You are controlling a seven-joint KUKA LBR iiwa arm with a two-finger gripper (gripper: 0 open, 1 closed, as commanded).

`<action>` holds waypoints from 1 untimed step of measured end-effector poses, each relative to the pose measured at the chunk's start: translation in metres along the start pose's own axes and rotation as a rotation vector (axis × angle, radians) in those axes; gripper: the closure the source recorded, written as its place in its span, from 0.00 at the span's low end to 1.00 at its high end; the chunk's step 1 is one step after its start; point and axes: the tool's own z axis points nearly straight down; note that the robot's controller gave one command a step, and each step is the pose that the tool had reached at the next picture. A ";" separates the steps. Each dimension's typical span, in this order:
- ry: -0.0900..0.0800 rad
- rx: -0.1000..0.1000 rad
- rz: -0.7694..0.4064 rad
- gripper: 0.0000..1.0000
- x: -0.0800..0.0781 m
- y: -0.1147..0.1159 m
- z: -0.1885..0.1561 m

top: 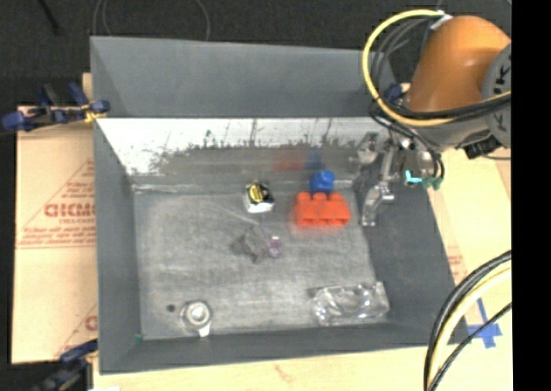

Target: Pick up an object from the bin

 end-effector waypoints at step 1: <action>0.005 0.001 0.128 0.00 -0.011 0.024 0.113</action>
Offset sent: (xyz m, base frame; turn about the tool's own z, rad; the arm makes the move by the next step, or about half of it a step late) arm 0.0131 0.0288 -0.1273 0.1297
